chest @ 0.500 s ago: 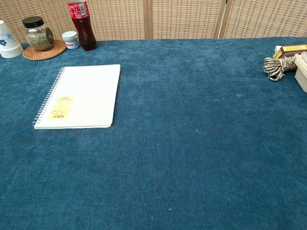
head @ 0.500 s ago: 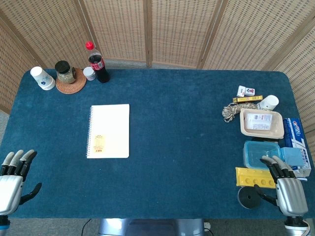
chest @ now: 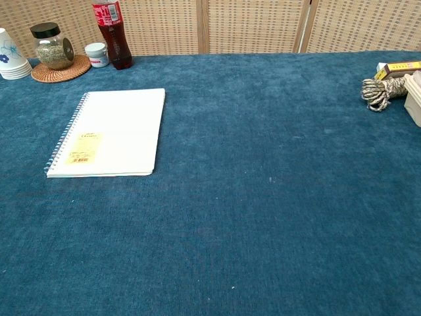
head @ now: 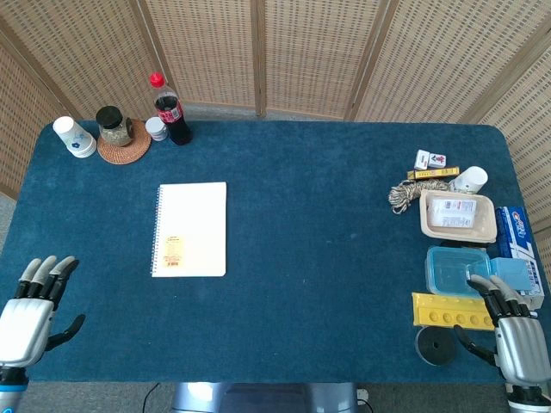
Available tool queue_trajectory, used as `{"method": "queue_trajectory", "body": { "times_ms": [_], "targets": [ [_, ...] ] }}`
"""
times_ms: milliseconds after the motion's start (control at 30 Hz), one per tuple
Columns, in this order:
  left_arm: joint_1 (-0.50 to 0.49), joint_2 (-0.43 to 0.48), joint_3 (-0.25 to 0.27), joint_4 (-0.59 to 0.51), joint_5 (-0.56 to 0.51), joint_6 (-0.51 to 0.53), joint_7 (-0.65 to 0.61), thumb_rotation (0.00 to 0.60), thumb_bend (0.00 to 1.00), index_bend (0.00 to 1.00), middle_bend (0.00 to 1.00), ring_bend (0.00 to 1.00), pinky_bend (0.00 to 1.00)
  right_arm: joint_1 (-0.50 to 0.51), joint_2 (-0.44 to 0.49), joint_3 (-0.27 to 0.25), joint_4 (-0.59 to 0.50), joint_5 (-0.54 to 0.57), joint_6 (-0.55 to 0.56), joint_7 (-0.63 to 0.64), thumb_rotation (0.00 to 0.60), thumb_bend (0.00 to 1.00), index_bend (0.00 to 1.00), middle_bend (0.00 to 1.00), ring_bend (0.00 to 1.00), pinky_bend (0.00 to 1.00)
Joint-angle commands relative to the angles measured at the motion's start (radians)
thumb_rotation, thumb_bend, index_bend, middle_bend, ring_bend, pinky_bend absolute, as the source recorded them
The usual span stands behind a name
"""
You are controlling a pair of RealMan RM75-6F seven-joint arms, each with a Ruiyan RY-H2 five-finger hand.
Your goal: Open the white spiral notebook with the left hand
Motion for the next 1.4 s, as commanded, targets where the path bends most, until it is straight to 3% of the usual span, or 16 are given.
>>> {"method": "queue_trajectory", "body": {
  "times_ms": [33,200,300,600,700,1000,1400],
  "targets": [
    [-0.053,0.008,-0.020,-0.028,-0.009,-0.068,0.010,0.600,0.24,0.11,0.14,0.06,0.02,-0.007,-0.001,-0.001,0.004,-0.004,0.011,0.007,0.600,0.26,0.20,0.24,0.13,0.20],
    [-0.119,0.004,-0.043,-0.059,-0.046,-0.169,0.022,0.600,0.24,0.11,0.14,0.06,0.07,-0.014,-0.002,-0.002,0.013,-0.002,0.019,0.017,0.600,0.26,0.20,0.24,0.13,0.20],
    [-0.221,-0.058,-0.098,-0.063,-0.129,-0.304,0.074,0.600,0.24,0.10,0.14,0.06,0.07,-0.024,0.001,-0.004,0.026,0.000,0.029,0.034,0.600,0.26,0.20,0.24,0.13,0.20],
    [-0.345,-0.203,-0.154,-0.008,-0.280,-0.434,0.217,0.600,0.24,0.10,0.14,0.05,0.06,-0.040,0.008,0.001,0.051,0.019,0.045,0.063,0.600,0.26,0.20,0.24,0.13,0.20],
    [-0.414,-0.310,-0.186,0.064,-0.359,-0.498,0.248,0.600,0.24,0.10,0.14,0.05,0.06,-0.048,0.008,0.001,0.062,0.032,0.047,0.076,0.600,0.26,0.19,0.24,0.13,0.20],
    [-0.533,-0.526,-0.219,0.256,-0.515,-0.557,0.326,0.600,0.24,0.04,0.08,0.00,0.00,-0.063,0.018,0.007,0.078,0.048,0.056,0.090,0.600,0.26,0.16,0.24,0.13,0.20],
    [-0.593,-0.641,-0.221,0.365,-0.547,-0.520,0.336,0.600,0.24,0.02,0.07,0.00,0.00,-0.087,0.029,0.012,0.092,0.062,0.077,0.109,0.600,0.26,0.16,0.24,0.13,0.20]
  ]
}}
